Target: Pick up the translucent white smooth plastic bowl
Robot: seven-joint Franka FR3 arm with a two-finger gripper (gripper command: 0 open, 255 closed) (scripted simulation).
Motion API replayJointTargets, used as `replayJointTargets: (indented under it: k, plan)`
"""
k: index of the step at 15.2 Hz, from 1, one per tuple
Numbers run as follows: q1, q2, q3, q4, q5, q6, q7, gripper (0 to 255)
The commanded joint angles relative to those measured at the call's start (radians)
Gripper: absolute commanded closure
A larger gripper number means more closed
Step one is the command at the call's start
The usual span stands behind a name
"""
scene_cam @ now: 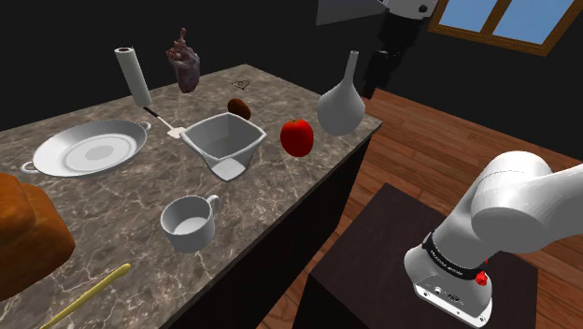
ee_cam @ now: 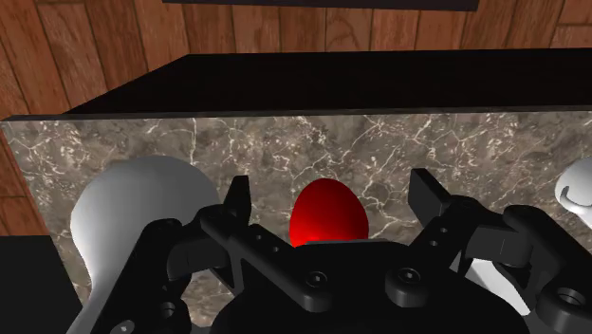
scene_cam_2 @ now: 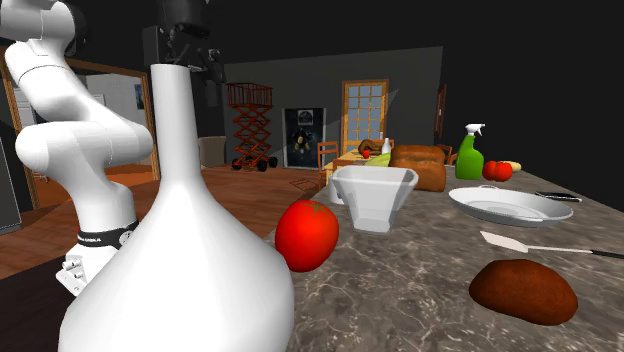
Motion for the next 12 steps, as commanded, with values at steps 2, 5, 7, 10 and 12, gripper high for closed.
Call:
replayJointTargets:
  k: [2, 5, 7, 10, 12]
  plan:
    - [0.008, 0.022, 0.021, 0.008, 0.008, 0.013, 0.022, 0]
    - [0.029, 0.096, 0.081, 0.038, 0.029, 0.05, 0.089, 0]
    - [0.041, 0.15, 0.12, 0.065, 0.039, 0.072, 0.132, 0]
    - [0.055, 0.238, 0.177, 0.114, 0.045, 0.102, 0.198, 0]
    - [0.063, 0.3, 0.213, 0.154, 0.044, 0.119, 0.243, 0]
